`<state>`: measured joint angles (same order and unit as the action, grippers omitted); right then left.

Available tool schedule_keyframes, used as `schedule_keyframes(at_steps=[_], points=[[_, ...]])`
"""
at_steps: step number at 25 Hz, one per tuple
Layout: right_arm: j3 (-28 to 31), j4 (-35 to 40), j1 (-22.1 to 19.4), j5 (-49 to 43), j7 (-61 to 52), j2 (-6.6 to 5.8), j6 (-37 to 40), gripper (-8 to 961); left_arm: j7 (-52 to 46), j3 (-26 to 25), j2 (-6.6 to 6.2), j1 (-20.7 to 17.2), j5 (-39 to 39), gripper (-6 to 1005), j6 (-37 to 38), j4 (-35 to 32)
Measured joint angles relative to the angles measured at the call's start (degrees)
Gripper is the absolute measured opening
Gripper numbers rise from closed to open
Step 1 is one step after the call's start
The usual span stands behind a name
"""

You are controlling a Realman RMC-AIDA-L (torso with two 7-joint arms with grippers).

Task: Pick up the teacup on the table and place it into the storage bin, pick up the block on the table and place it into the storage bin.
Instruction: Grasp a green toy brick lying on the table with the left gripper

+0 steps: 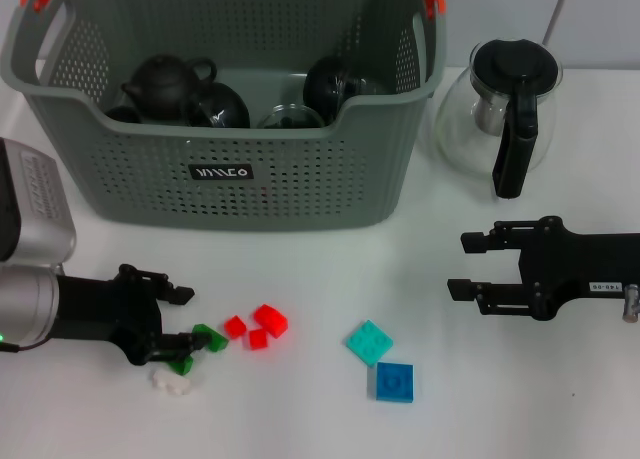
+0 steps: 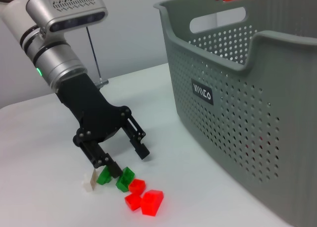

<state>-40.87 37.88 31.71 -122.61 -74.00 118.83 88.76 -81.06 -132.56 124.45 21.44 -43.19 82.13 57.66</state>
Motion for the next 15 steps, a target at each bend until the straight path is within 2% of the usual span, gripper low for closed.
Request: schedule_keyframes(at_steps=[5, 11, 15], points=[[0.0, 0.0, 0.0, 0.0, 0.0, 0.00, 0.1, 683, -0.2, -0.5, -0.04, -0.3, -1.5, 608, 0.4, 1.0], [0.0, 0.0, -0.1, 0.0, -0.1, 0.00, 0.3, 683, -1.0, -0.5, -0.08, -0.4, -2.9, 607, 5.3, 1.6], [0.0, 0.0, -0.1, 0.0, -0.3, -0.01, 0.3, 683, -10.3, -0.6, -0.19, -0.3, -3.6, 606, 6.6, 3.4]])
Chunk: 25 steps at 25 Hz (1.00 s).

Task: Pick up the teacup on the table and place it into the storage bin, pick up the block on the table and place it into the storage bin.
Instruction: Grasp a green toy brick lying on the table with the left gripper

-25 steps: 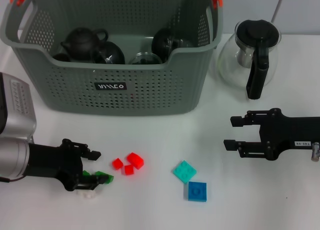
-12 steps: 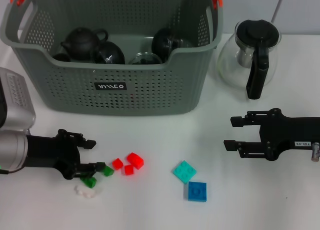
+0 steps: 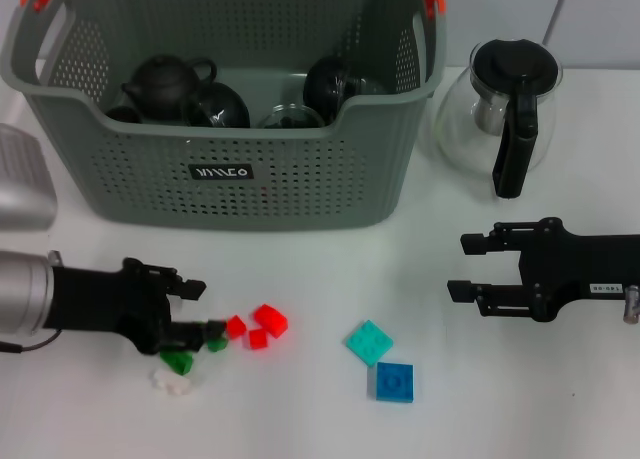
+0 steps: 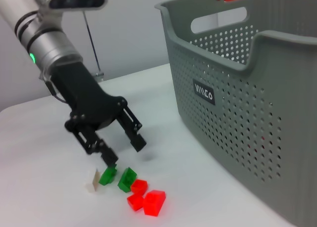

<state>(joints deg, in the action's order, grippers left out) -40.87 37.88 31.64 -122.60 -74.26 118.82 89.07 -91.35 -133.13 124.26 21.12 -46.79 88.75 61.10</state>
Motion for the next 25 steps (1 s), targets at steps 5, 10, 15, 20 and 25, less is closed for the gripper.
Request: schedule_keyframes(at_steps=[5, 10, 15, 20, 25], points=[[0.0, 0.1, 0.1, 0.0, -0.5, -0.12, 0.0, 684, -21.2, 1.6, -0.33, 1.0, 2.9, 605, 2.6, 6.5], [0.0, 0.1, 0.2, 0.0, -0.4, -0.20, -0.2, 684, -38.5, 8.0, -0.18, 2.7, 12.8, 602, 5.9, 14.0], [0.0, 0.1, 0.2, 0.0, -0.2, -0.30, -0.3, 683, -52.4, 18.1, -0.04, 5.3, 21.0, 594, 7.3, 16.9], [-0.4, 0.0, 0.4, 0.0, -0.1, -0.19, -1.1, 683, -57.3, 25.7, 0.18, 6.5, 23.4, 587, 7.3, 19.1], [-0.4, 0.0, 0.3, 0.0, -0.1, -0.04, -1.8, 684, -58.5, 28.0, 0.25, 6.3, 23.4, 579, 8.2, 21.9]])
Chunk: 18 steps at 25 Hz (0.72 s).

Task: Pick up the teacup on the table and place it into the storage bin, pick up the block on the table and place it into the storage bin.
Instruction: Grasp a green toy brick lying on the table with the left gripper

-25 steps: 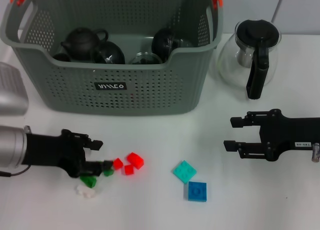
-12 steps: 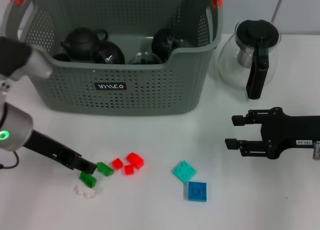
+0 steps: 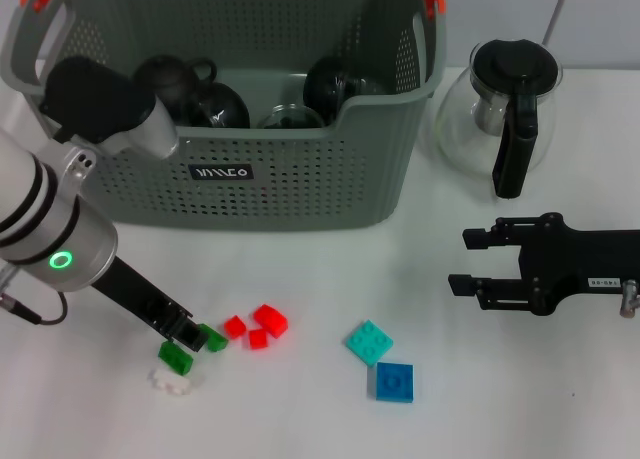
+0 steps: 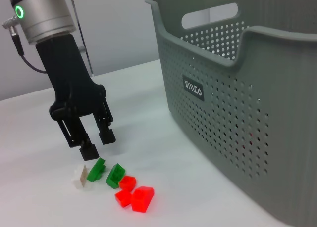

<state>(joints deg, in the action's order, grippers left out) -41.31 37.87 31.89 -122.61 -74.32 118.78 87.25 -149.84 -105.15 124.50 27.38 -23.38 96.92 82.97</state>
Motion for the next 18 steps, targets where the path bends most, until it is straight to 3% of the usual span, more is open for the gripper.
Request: schedule_keyframes(at_steps=[10, 18], points=[[0.0, 0.0, -0.1, 0.0, 0.0, 0.08, -0.1, 683, -6.8, 7.3, 0.02, 0.8, 1.6, 563, -3.2, -1.4], [-0.1, 0.0, -0.1, 0.0, 0.1, 0.05, 0.2, 683, -10.0, 7.8, 0.01, 2.1, 2.5, 565, -3.8, -3.7]])
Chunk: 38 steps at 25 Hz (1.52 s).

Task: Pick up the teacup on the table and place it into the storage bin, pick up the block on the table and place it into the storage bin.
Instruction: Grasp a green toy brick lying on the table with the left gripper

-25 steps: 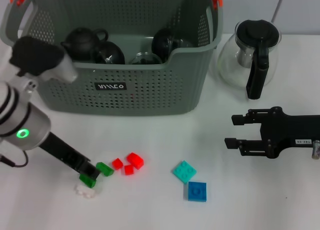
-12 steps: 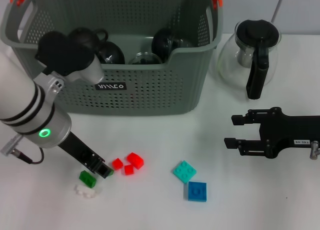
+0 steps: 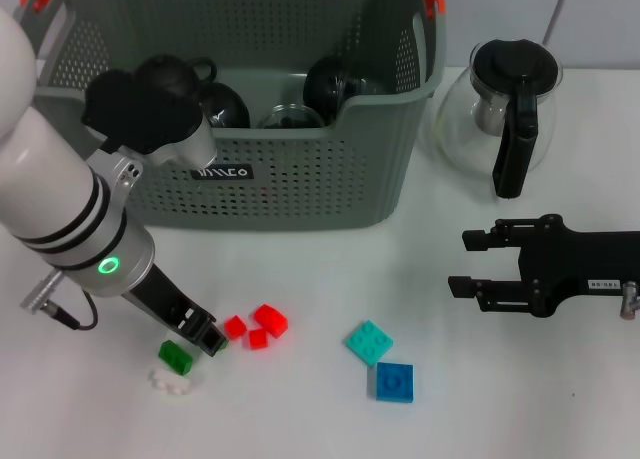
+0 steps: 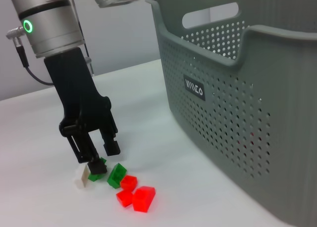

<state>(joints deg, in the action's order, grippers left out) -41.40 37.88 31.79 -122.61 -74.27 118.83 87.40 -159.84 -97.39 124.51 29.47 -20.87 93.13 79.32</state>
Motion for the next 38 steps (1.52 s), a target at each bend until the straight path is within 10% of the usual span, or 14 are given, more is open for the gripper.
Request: schedule_keyframes(at_steps=[38], points=[[0.0, 0.1, 0.0, 0.0, 0.1, 0.00, 0.1, 684, -1.8, 0.7, 0.03, 4.8, 2.2, 575, -1.2, -6.2]])
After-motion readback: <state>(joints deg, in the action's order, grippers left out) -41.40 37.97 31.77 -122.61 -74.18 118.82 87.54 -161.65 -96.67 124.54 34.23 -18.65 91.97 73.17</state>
